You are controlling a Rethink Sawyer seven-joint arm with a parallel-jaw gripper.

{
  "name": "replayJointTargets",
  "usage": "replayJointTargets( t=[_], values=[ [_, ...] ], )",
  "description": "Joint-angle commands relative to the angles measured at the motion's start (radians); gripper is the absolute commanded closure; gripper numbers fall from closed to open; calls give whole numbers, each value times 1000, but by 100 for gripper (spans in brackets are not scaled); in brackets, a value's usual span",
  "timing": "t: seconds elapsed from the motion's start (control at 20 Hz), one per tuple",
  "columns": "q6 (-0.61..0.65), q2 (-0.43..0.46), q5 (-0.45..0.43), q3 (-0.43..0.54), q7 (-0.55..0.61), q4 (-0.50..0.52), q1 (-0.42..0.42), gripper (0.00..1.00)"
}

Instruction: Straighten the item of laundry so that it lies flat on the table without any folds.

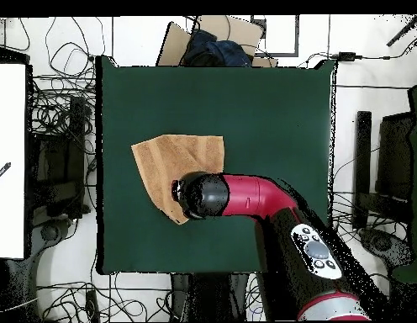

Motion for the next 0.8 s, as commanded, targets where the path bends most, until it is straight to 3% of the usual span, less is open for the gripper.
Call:
replayJointTargets(
  t=[0.05,0.3,0.8],
  values=[
    [-77,95,-27,22,74,7,14,0],
    [-63,74,-51,2,61,36,1,0],
    [-93,115,-71,6,38,41,-38,0]
  ],
)
